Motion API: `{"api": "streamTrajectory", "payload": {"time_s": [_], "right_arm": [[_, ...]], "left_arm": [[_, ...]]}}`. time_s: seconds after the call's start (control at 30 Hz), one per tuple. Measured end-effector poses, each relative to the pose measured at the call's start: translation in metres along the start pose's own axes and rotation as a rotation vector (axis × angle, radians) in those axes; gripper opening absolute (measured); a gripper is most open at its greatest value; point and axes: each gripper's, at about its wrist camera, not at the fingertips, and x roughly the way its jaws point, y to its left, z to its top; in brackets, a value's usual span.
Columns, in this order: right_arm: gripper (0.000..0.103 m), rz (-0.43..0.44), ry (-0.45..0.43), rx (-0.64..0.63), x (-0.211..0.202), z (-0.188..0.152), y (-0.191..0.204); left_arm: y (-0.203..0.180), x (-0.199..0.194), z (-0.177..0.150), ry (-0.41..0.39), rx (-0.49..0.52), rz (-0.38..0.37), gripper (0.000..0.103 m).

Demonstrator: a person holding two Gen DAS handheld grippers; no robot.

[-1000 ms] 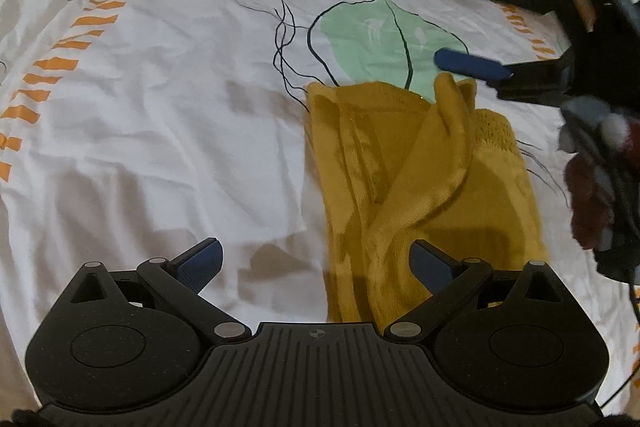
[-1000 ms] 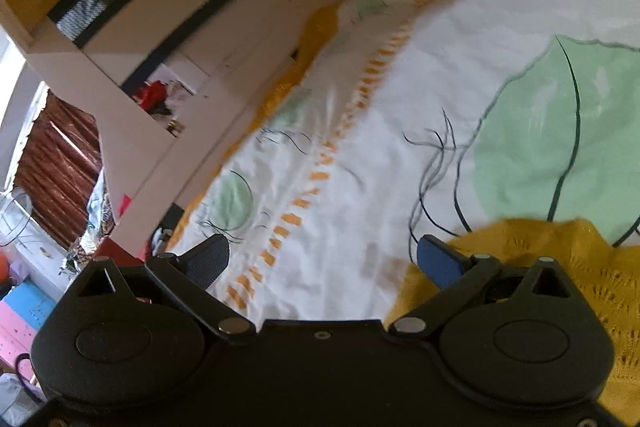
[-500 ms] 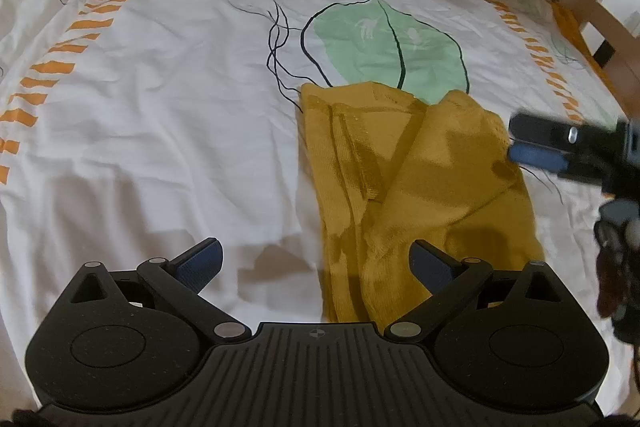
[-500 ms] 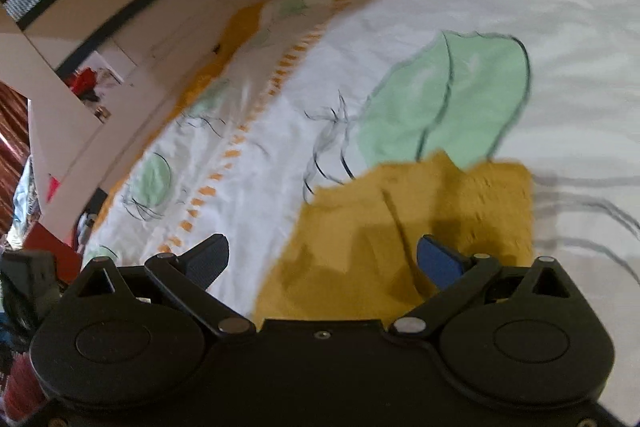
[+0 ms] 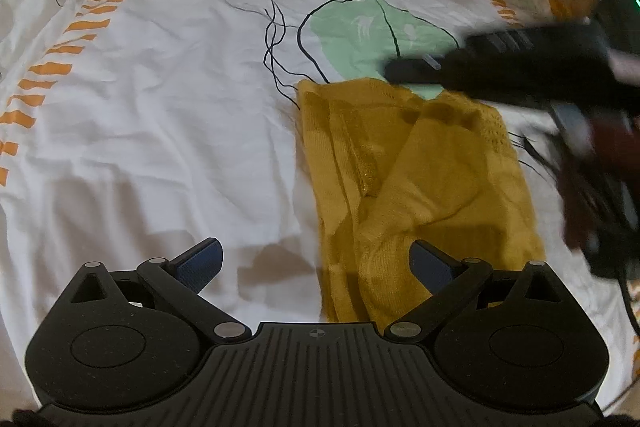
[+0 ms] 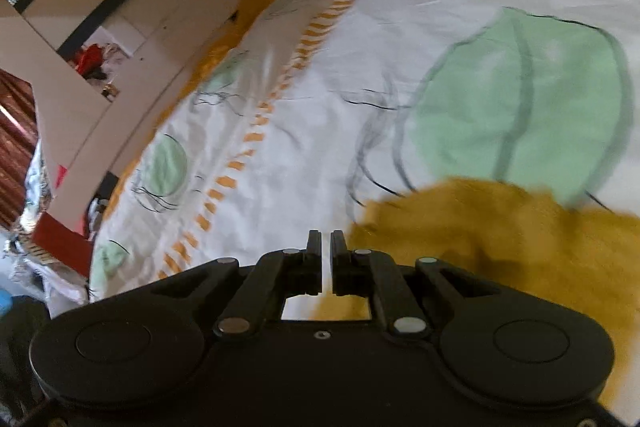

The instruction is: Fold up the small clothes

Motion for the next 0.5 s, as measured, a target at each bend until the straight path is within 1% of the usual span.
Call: {"api": "streamTrajectory", "payload": {"time_s": [0.03, 0.07, 0.17, 0.2, 0.23, 0.27, 0.3, 0.37, 0.5], "right_arm": [[0.014, 0.007, 0.001, -0.005, 0.008, 0.005, 0.004], [0.016, 0.011, -0.001, -0.009, 0.01, 0.007, 0.006], [0.021, 0.024, -0.017, -0.024, 0.002, 0.007, 0.014], [0.034, 0.006, -0.019, -0.046, -0.006, 0.004, 0.016], [0.052, -0.028, -0.017, -0.08, -0.014, -0.001, 0.019], [0.058, -0.062, -0.016, -0.109, -0.023, -0.007, 0.019], [0.061, -0.098, -0.019, -0.135, -0.034, -0.018, 0.018], [0.061, -0.167, -0.034, -0.192, -0.054, -0.035, 0.018], [0.061, -0.325, -0.069, -0.365, -0.088, -0.077, 0.02]], "left_arm": [[0.0, 0.001, 0.0, 0.003, 0.003, -0.001, 0.101], [0.0, 0.001, 0.0, 0.006, 0.007, -0.002, 0.101], [0.001, 0.001, 0.001, 0.006, 0.007, 0.0, 0.101], [0.001, 0.001, 0.002, 0.004, 0.005, 0.001, 0.101], [0.002, 0.0, 0.002, 0.0, 0.002, -0.001, 0.101], [0.002, -0.001, 0.002, -0.003, 0.0, -0.003, 0.101], [0.001, -0.002, 0.002, -0.006, -0.002, -0.004, 0.101], [0.001, -0.004, 0.001, -0.011, -0.002, -0.005, 0.101], [-0.001, -0.005, -0.002, -0.016, 0.0, -0.003, 0.101]]}}
